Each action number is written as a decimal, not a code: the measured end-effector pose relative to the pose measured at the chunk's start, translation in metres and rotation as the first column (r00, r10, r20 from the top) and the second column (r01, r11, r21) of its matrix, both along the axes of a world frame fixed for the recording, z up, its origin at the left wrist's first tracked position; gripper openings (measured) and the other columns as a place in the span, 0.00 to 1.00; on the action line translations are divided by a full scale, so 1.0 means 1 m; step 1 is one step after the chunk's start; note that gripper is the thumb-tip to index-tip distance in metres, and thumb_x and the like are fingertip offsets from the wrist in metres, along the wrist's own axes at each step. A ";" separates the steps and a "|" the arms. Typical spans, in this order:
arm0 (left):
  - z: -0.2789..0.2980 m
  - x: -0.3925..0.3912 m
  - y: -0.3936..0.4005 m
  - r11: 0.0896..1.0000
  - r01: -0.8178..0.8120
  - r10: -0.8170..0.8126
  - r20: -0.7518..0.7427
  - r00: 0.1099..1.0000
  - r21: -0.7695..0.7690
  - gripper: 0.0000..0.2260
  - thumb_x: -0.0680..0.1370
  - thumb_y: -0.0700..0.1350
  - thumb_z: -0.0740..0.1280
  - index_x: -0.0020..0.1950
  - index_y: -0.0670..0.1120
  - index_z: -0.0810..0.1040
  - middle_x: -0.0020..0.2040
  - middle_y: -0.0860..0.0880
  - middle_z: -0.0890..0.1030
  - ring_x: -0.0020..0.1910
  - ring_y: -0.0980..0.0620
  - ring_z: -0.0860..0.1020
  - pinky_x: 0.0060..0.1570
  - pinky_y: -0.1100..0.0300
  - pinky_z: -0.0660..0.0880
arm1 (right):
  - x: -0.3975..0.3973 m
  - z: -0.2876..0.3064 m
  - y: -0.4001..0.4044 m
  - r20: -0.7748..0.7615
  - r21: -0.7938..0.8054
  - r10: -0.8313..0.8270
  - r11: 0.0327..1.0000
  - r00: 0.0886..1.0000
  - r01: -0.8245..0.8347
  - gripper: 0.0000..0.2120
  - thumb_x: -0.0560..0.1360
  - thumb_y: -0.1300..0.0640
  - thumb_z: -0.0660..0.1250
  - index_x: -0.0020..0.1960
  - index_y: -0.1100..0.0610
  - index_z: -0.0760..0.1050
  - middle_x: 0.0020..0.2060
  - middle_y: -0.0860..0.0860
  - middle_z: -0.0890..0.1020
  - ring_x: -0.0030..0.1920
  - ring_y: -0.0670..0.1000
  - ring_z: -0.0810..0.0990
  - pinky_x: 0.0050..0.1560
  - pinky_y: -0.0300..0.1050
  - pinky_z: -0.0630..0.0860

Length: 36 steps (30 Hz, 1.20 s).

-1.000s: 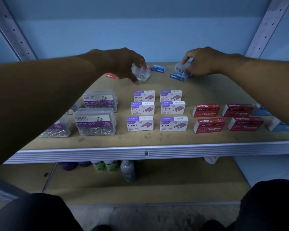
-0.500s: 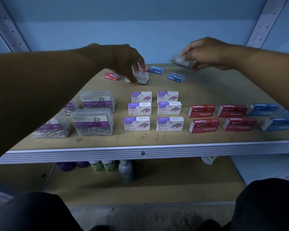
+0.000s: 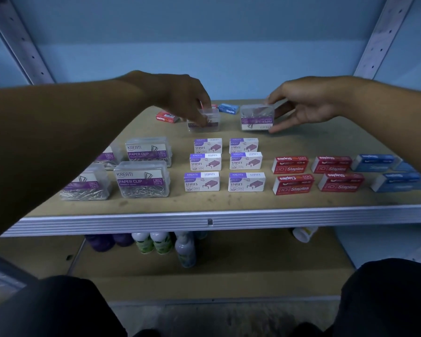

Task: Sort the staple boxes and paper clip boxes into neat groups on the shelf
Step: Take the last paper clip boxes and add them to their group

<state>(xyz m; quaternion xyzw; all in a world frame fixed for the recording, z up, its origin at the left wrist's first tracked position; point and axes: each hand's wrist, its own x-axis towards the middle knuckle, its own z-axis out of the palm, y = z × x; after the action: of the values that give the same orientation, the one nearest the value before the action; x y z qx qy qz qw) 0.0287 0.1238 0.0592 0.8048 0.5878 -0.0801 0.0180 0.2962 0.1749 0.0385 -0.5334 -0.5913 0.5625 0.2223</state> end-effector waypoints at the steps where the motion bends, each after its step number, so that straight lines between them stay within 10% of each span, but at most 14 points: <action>1: 0.001 0.002 -0.002 1.000 0.010 -0.010 0.021 1.000 -0.021 0.18 0.75 0.57 0.68 0.62 0.52 0.80 0.57 0.52 0.83 0.54 0.51 0.81 0.60 0.50 0.76 | 0.000 0.000 0.000 0.016 -0.011 0.005 1.000 1.000 -0.005 0.12 0.80 0.60 0.64 0.63 0.61 0.74 0.47 0.56 0.88 0.46 0.52 0.88 0.44 0.52 0.85; 11: -0.019 -0.003 0.011 0.998 0.005 0.002 0.124 0.992 -0.055 0.16 0.75 0.56 0.69 0.59 0.51 0.80 0.55 0.52 0.84 0.49 0.49 0.84 0.55 0.49 0.79 | -0.002 -0.003 0.002 0.114 -0.010 0.061 0.998 0.992 -0.061 0.21 0.71 0.46 0.77 0.58 0.55 0.80 0.55 0.55 0.83 0.51 0.50 0.86 0.48 0.46 0.85; 20: -0.023 -0.008 0.010 0.995 0.025 0.000 0.247 0.969 -0.100 0.13 0.77 0.52 0.70 0.60 0.51 0.81 0.52 0.52 0.85 0.43 0.50 0.85 0.47 0.58 0.80 | -0.003 0.000 0.004 0.125 0.044 0.202 0.977 0.971 -0.209 0.23 0.57 0.54 0.82 0.50 0.59 0.82 0.50 0.55 0.86 0.54 0.49 0.86 0.47 0.37 0.82; 27: -0.025 -0.009 0.012 0.993 0.013 0.017 0.256 0.966 -0.115 0.13 0.76 0.53 0.70 0.60 0.52 0.81 0.53 0.52 0.85 0.46 0.49 0.85 0.50 0.56 0.79 | -0.013 0.003 0.003 0.184 0.147 0.234 0.954 0.955 -0.262 0.14 0.75 0.64 0.73 0.58 0.51 0.80 0.56 0.56 0.86 0.56 0.54 0.85 0.58 0.51 0.81; 36: -0.027 -0.011 0.015 0.990 -0.001 0.041 0.286 0.957 -0.138 0.14 0.76 0.52 0.71 0.60 0.51 0.81 0.54 0.49 0.85 0.46 0.47 0.85 0.49 0.54 0.80 | -0.033 0.011 -0.003 0.557 0.313 0.259 0.815 0.789 -0.488 0.21 0.72 0.62 0.74 0.58 0.41 0.80 0.57 0.52 0.77 0.52 0.56 0.82 0.41 0.47 0.84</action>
<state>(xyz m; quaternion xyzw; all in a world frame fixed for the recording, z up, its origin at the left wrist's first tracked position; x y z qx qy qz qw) 0.0181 0.1390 0.0320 0.7986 0.5806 -0.0018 0.1589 0.2631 0.1722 0.0500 -0.4614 -0.8352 0.2931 0.0609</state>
